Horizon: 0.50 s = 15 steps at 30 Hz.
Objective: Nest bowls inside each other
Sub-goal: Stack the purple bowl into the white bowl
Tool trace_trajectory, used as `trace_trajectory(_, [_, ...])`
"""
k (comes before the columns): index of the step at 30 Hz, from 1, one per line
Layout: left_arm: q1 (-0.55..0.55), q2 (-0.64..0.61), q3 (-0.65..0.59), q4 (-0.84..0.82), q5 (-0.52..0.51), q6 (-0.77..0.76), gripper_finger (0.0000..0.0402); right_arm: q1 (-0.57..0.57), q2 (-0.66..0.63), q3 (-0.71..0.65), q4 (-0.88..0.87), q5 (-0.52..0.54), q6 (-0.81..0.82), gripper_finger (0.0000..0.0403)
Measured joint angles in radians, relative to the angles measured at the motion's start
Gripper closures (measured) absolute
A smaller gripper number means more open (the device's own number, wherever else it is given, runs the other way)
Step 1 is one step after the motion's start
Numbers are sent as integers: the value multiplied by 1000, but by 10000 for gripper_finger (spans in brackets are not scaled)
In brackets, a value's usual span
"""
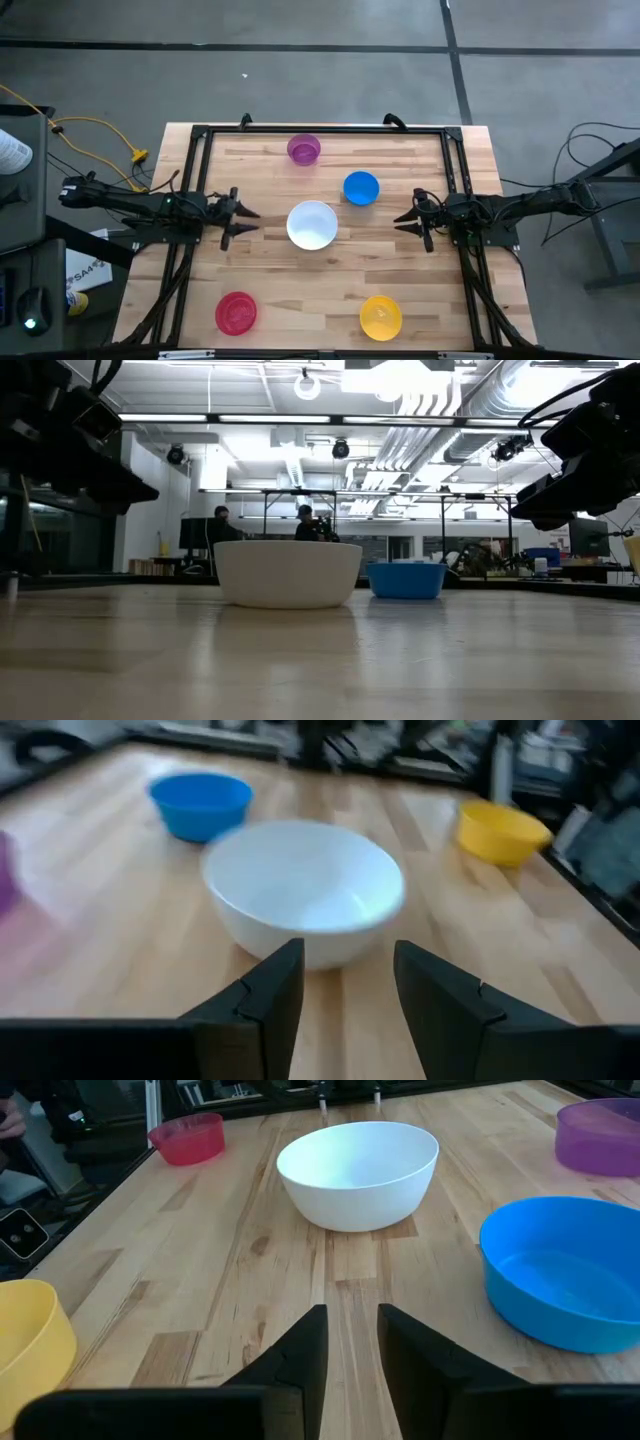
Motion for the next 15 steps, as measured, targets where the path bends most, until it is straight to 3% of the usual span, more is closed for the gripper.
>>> trace_trajectory(4, [0, 0, 0, -3, -70, -2, 245, 0, 0, 0, 0, 0, 0, 319])
trace_trajectory(15, [1, 0, 11, 104, -79, 1, 245, 0, 0, 0, 0, 0, 0, 319])
